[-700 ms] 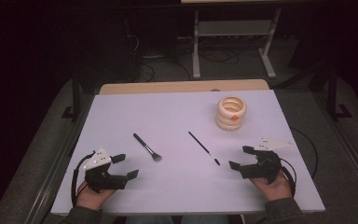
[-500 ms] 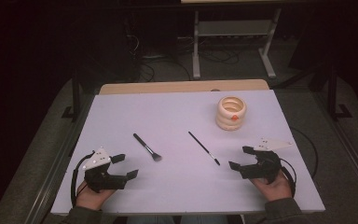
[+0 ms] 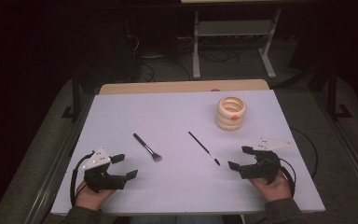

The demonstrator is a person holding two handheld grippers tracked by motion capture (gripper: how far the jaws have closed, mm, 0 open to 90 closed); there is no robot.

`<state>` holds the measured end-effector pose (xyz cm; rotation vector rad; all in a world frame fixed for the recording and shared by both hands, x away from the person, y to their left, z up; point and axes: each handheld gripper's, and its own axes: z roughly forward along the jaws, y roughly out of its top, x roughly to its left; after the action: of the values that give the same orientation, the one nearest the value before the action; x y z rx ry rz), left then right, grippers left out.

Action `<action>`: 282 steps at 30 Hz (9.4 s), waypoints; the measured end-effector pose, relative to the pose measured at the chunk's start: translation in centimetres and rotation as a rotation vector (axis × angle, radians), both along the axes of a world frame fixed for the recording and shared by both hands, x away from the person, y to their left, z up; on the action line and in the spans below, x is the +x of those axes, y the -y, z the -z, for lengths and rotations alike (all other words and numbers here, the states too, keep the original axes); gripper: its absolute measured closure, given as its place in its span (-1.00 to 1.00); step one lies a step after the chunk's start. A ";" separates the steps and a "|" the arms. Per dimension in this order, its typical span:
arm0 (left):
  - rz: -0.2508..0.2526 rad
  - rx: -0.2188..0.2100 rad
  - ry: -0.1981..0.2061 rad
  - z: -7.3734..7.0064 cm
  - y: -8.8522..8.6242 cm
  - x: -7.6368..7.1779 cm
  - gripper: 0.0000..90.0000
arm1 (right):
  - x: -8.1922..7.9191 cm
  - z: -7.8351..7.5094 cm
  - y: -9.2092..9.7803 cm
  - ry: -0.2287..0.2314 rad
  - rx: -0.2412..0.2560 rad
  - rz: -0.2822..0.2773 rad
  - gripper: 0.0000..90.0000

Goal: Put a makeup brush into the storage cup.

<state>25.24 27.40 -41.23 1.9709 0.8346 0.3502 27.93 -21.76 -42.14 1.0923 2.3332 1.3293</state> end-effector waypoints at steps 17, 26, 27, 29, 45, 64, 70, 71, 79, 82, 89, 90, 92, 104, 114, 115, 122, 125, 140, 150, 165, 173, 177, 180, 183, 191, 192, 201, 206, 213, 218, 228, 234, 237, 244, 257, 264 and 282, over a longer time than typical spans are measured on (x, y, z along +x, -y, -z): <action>0.010 0.017 0.019 -0.2 0.2 -0.1 -0.56 | -0.2 -0.5 -1.9 -0.028 -0.012 -0.023 -0.60; 0.010 0.014 0.017 -0.3 0.2 -0.1 -0.56 | 0.9 -2.0 -5.1 -0.042 -0.076 -0.058 -0.51; 0.011 0.016 0.019 -0.3 0.2 -0.2 -0.56 | 1.2 -2.4 -5.6 -0.059 -0.068 -0.062 -0.51; 0.012 0.014 0.021 -0.4 0.2 -0.2 -0.56 | 1.4 -2.5 -5.9 -0.061 -0.072 -0.068 -0.51; 0.005 -0.007 0.031 -0.4 0.0 -0.1 -0.55 | 5.9 -5.7 -12.6 -0.124 -0.114 -0.150 -0.39; 0.000 -0.003 0.026 -0.5 -0.3 0.0 -0.55 | 10.0 -5.8 -20.3 -0.175 -0.127 -0.222 -0.35; 0.000 -0.011 0.029 -0.4 -0.3 -0.1 -0.55 | 10.9 -5.3 -23.4 -0.205 -0.132 -0.244 -0.31; 0.000 -0.009 0.028 -0.5 -0.3 -0.1 -0.55 | 11.0 -5.1 -23.8 -0.208 -0.134 -0.247 -0.30; -0.002 -0.011 0.027 -0.5 -0.3 -0.1 -0.55 | 12.2 -3.0 -28.1 -0.249 -0.172 -0.265 -0.17; -0.002 -0.012 0.027 -0.5 -0.3 0.0 -0.55 | 12.3 -2.6 -28.7 -0.255 -0.178 -0.267 -0.15; -0.005 -0.017 0.032 -0.5 -0.5 0.0 -0.55 | 12.7 -0.7 -30.5 -0.260 -0.209 -0.255 0.01; -0.005 -0.017 0.032 -0.5 -0.5 0.0 -0.55 | 12.7 -0.7 -30.5 -0.260 -0.209 -0.255 0.01; -0.004 -0.016 0.033 -0.5 -0.5 0.0 -0.55 | 12.9 -0.2 -30.7 -0.276 -0.215 -0.252 0.08; -0.009 -0.016 0.037 -0.5 -0.6 0.2 -0.54 | 13.1 0.9 -31.8 -0.255 -0.276 -0.211 0.39; -0.014 -0.016 0.033 -0.6 -0.6 0.0 -0.54 | 12.0 1.0 -33.0 -0.181 -0.368 -0.184 0.68; -0.016 -0.019 0.037 -0.6 -0.6 0.0 -0.53 | 12.0 1.0 -33.0 -0.185 -0.369 -0.185 0.74; -0.018 -0.012 0.033 -0.7 -0.7 0.0 -0.53 | 12.4 1.1 -32.7 -0.207 -0.337 -0.195 0.75; -0.018 -0.008 0.035 -0.8 -0.7 0.0 -0.53 | 12.7 1.1 -32.4 -0.223 -0.319 -0.209 0.75; -0.024 -0.012 0.053 -1.2 -1.1 0.1 -0.51 | 11.8 -0.7 -29.7 -0.199 -0.267 -0.315 0.75; 0.027 0.018 0.047 -1.5 -0.1 0.3 -0.50 | 10.6 -1.8 -26.6 -0.174 -0.274 -0.365 0.75; 0.153 0.060 0.047 -2.7 2.8 1.3 -0.46 | 8.1 -4.8 -21.6 -0.102 -0.261 -0.500 0.75; 0.230 0.117 0.069 -4.7 4.3 2.1 -0.39 | 6.8 -6.4 -18.8 -0.070 -0.249 -0.545 0.75; 0.259 0.136 0.076 -5.3 4.9 2.3 -0.33 | 6.1 -6.5 -17.8 -0.071 -0.254 -0.585 0.75; 0.291 0.157 0.072 -5.5 5.5 2.3 -0.31 | 5.7 -6.4 -17.5 -0.074 -0.257 -0.600 0.75; 0.338 0.195 0.076 -5.9 6.7 2.4 -0.25 | 4.8 -6.1 -17.1 -0.074 -0.265 -0.636 0.75; 0.456 0.274 0.023 -6.0 8.8 3.5 -0.09 | 3.8 -5.8 -16.9 -0.074 -0.291 -0.692 0.75; 0.456 0.274 0.023 -6.0 8.8 3.5 -0.06 | 3.8 -5.8 -16.9 -0.074 -0.291 -0.692 0.75; 0.556 0.341 -0.026 -5.6 10.1 3.9 0.14 | 3.3 -5.5 -17.5 -0.076 -0.285 -0.741 0.75; 0.605 0.382 -0.053 -5.4 10.6 3.8 0.30 | 3.3 -5.4 -17.9 -0.075 -0.284 -0.767 0.75; 0.676 0.436 -0.087 -5.1 11.4 3.8 0.51 | 2.9 -5.5 -18.0 -0.077 -0.278 -0.801 0.75; 0.721 0.456 -0.104 -4.9 12.0 3.7 0.64 | 2.8 -5.5 -18.2 -0.077 -0.286 -0.831 0.75; 0.751 0.491 -0.073 -4.8 12.0 2.6 0.76 | 2.3 -5.1 -17.9 -0.111 -0.252 -0.847 0.59; 0.720 0.451 -0.058 -4.5 10.8 2.4 0.76 | 2.6 -4.7 -16.4 -0.103 -0.224 -0.824 0.43; 0.709 0.407 -0.060 -4.5 10.2 2.4 0.76 | 2.8 -4.4 -15.8 -0.116 -0.226 -0.821 0.46; 0.715 0.383 -0.061 -4.6 9.9 2.4 0.75 | 2.9 -4.6 -15.7 -0.132 -0.210 -0.847 0.65; 0.719 0.428 -0.113 -4.5 11.3 2.6 0.62 | 2.6 -6.7 -17.8 -0.119 -0.400 -0.907 0.66; 0.685 0.405 -0.088 -4.6 11.1 2.5 0.76 | 2.6 -7.5 -17.2 -0.089 -0.332 -0.861 0.61; 0.627 0.321 -0.069 -4.0 10.5 2.7 0.72 | 3.9 -6.4 -13.9 -0.152 -0.075 -0.773 0.67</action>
<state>27.90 16.90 -37.28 2.4311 0.1707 0.0436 31.79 -7.82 -35.72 0.2488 3.0458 1.3784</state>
